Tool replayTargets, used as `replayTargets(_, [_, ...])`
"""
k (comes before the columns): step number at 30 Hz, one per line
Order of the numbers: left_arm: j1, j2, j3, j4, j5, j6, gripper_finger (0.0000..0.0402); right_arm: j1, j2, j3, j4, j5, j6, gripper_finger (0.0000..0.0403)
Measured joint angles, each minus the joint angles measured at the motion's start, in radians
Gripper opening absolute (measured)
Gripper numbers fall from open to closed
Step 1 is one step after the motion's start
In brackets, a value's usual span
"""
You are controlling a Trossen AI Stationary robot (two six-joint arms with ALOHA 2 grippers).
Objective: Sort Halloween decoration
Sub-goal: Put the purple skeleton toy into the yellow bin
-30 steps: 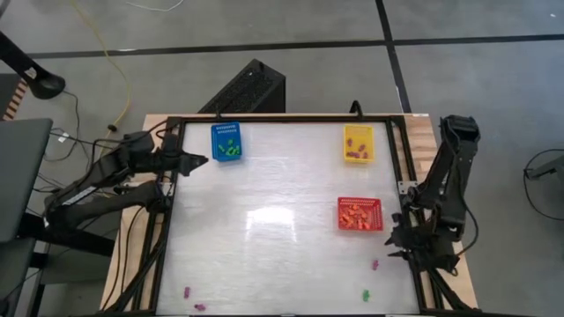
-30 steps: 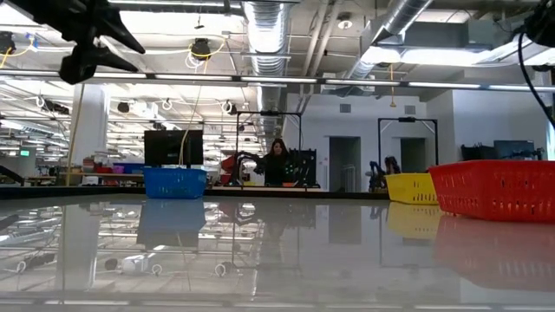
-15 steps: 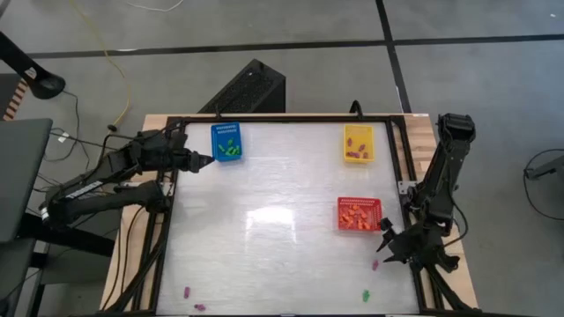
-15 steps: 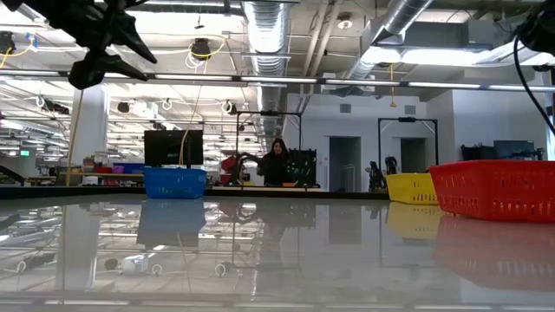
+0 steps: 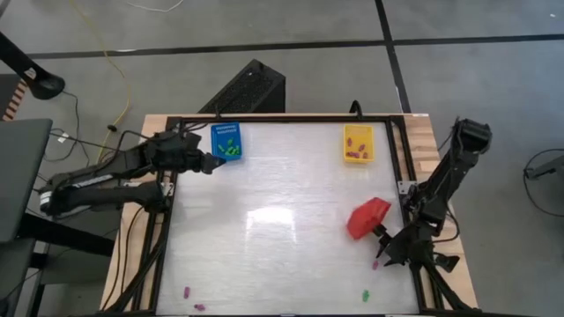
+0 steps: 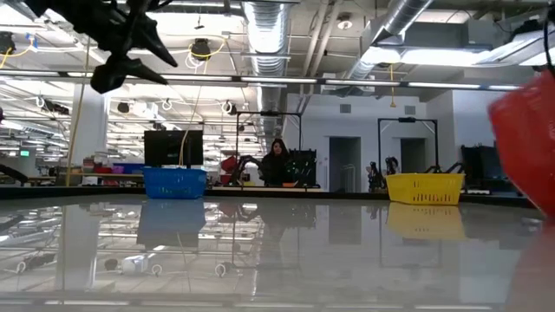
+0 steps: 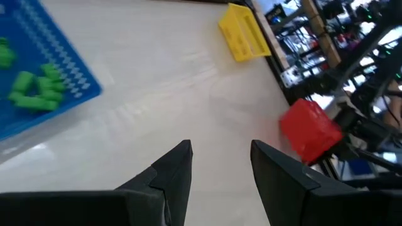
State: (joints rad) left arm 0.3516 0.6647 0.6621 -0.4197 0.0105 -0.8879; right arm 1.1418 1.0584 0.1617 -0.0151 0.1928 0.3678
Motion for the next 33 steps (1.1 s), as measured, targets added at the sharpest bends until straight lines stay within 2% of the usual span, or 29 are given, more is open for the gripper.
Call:
replayTargets(7, [-0.06,0.069,0.0,0.059,0.0,0.0,0.0151,-0.076,0.07,0.01,0.095,-0.042,-0.05,0.0192])
replayTargets(22, [-0.144,0.191,0.0,0.083,-0.026,-0.007,0.0151,-0.166,0.074,0.035,0.109,-0.03,0.053,0.0191])
replayTargets(27, [-0.165,0.216,0.0,0.095,-0.026,-0.007,0.0151,-0.197,0.075,0.033,0.154,-0.018,0.006,0.0191])
replayTargets(33, [-0.177,0.22,0.0,0.099,-0.027,0.004,0.0151,-0.171,0.096,0.033,0.186,-0.02,-0.124,0.0191])
